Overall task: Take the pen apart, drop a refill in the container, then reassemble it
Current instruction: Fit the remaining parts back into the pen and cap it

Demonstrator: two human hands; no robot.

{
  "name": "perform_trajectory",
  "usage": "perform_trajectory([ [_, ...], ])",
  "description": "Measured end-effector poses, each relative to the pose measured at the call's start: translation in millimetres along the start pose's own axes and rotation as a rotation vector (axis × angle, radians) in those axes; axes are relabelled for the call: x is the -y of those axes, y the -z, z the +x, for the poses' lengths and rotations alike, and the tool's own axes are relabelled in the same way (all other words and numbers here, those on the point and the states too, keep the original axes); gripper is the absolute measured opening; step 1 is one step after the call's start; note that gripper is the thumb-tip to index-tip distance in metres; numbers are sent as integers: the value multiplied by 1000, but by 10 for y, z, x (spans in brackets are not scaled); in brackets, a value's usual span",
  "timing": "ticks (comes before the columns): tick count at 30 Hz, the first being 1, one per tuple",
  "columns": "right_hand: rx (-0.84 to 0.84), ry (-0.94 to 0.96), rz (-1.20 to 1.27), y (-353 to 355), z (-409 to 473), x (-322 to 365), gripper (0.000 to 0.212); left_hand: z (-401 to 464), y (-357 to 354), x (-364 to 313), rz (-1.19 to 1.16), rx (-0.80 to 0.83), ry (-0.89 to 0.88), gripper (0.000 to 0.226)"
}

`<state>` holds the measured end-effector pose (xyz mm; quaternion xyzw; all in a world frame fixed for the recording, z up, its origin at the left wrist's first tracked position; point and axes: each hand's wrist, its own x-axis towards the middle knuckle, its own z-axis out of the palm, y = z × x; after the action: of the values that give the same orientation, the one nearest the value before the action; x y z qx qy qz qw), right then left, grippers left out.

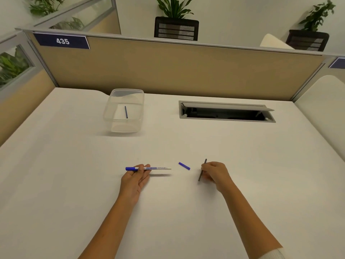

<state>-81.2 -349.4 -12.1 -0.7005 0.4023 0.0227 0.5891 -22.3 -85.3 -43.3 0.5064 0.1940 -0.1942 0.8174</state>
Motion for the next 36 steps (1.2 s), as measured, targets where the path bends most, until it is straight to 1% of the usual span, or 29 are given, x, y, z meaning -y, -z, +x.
perform_trajectory([
  [2,90,-31,240,-83,-130,39,9,-24,-24,-30,-13,7,-15,14],
  [5,171,-5,589,-232,-335,128,11,-50,-100,-131,-22,31,-42,15],
  [7,169,15,734,-330,-447,193,13,-70,-150,-206,-42,42,-62,16],
  [9,160,47,801,-422,-524,258,15,-95,-172,-279,-74,47,-79,15],
  [17,208,95,871,-661,-655,466,19,-156,-204,-528,-135,83,-99,13],
  [25,197,114,878,-728,-726,499,24,-183,-214,-584,-146,114,-105,10],
  [27,160,144,854,-748,-747,509,24,-189,-217,-594,-145,115,-115,10],
  [29,74,208,799,-782,-775,510,23,-199,-221,-603,-139,113,-125,10],
  [31,-19,293,742,-826,-802,505,26,-209,-237,-603,-132,114,-133,10],
  [33,-78,355,716,-875,-823,504,29,-222,-264,-598,-132,114,-138,10],
  [36,-136,367,721,-946,-830,505,25,-240,-296,-589,-137,103,-144,10],
])
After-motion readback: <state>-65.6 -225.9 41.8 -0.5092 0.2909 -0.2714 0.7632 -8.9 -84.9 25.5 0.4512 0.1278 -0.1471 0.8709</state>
